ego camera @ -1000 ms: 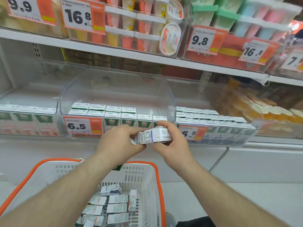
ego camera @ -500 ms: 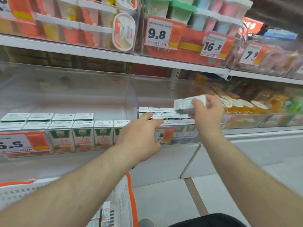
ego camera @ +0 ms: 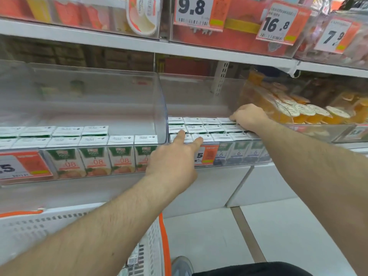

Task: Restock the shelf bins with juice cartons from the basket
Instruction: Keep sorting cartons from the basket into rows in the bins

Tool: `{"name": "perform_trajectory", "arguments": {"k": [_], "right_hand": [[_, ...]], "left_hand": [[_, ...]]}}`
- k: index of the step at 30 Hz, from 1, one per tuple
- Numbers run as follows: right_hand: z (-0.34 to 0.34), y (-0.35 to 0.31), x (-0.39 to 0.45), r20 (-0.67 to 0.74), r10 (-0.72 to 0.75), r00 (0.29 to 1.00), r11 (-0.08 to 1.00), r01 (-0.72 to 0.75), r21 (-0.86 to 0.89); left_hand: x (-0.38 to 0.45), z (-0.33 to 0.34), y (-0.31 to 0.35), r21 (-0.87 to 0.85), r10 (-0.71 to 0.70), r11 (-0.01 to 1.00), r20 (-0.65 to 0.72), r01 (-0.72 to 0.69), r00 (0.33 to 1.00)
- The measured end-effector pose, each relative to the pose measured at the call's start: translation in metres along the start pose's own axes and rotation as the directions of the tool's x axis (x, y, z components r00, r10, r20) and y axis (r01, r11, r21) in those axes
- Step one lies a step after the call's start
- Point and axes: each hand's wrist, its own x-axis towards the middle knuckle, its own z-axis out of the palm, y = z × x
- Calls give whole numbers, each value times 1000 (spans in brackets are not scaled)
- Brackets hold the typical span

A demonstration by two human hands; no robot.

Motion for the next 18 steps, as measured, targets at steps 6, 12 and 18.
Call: {"name": "perform_trajectory", "arguments": {"k": [6, 12, 18], "right_hand": [[-12, -1, 7, 99, 140, 985, 975, -155, 159], [-8, -8, 12, 186, 134, 973, 983, -154, 96], [-11, -10, 10, 214, 120, 969, 989, -135, 60]], "left_hand": [[2, 7, -4, -39, 13, 999, -25, -14, 1000], [3, 6, -5, -53, 20, 998, -13, -21, 1000], [3, 2, -5, -52, 37, 998, 6, -37, 999]]}}
